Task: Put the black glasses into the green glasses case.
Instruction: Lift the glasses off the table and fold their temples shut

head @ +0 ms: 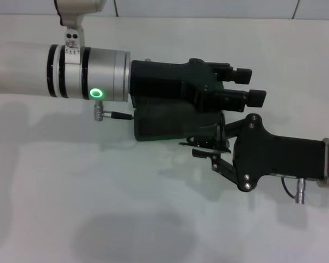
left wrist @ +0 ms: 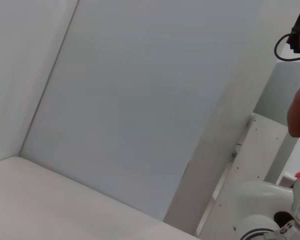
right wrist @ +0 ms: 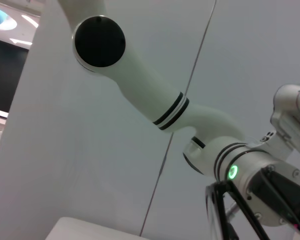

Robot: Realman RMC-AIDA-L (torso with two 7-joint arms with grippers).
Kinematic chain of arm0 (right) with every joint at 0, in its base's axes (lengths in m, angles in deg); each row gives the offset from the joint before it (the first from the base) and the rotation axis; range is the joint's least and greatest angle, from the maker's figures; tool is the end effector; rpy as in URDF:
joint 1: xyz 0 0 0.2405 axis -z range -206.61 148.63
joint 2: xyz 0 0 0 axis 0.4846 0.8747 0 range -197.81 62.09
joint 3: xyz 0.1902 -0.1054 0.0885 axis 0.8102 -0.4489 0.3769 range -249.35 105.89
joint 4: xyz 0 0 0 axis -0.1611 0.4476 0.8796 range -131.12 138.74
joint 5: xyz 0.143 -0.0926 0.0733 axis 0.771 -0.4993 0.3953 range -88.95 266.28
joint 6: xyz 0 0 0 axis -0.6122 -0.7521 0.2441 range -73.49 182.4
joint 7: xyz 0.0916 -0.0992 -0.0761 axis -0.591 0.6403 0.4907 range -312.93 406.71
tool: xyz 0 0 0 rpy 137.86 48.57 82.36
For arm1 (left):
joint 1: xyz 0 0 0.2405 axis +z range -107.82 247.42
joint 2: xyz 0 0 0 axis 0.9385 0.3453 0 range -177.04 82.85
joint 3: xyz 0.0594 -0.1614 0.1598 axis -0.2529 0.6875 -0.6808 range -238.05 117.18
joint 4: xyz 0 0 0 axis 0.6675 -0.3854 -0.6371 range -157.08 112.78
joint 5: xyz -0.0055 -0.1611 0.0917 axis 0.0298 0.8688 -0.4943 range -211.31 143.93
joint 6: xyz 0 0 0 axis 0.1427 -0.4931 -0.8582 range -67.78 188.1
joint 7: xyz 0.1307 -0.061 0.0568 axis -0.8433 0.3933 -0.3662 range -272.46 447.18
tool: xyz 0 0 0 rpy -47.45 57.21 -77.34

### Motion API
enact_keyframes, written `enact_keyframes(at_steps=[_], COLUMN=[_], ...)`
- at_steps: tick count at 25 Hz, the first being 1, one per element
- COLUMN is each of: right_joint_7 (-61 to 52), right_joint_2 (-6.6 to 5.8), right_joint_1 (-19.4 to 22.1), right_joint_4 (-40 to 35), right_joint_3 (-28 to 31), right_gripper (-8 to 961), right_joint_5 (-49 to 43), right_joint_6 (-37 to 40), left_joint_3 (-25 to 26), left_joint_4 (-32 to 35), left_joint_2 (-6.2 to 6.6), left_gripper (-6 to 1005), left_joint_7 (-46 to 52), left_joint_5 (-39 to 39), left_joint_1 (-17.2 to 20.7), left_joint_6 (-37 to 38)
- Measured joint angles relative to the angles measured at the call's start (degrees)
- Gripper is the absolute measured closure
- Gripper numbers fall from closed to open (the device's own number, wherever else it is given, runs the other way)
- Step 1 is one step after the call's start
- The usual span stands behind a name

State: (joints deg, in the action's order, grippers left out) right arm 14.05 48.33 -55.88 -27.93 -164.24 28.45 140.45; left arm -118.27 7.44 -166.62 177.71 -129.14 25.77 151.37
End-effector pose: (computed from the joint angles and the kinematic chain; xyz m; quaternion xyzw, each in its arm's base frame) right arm 0.1601 0.2634 -0.0459 -0.9116 -0.1474 0.3637 0.1224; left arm -0.1164 0.3175 -0.0347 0.9247 0.2002 0.3200 0.0498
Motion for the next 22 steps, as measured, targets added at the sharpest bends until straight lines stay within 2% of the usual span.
enact_keyframes(at_steps=[9, 22], right_joint_7=[0.1, 0.2], right_joint_2=[-0.06, 0.01], right_joint_1=[0.5, 1.1], right_joint_4=[0.0, 0.1], right_joint_3=[0.0, 0.7], right_gripper=[833, 829], right_joint_5=[0.4, 0.5], right_joint_6=[-0.1, -0.1], left_joint_3=[-2.0, -2.1], left_joint_4=[-0.1, -0.1], left_joint_2=[-0.1, -0.09], left_gripper=[271, 271], left_joint_7=[0.3, 0.4], left_joint_5=[-0.2, -0.2], left_joint_1=[-0.2, -0.1], left_joint_6=[-0.1, -0.2])
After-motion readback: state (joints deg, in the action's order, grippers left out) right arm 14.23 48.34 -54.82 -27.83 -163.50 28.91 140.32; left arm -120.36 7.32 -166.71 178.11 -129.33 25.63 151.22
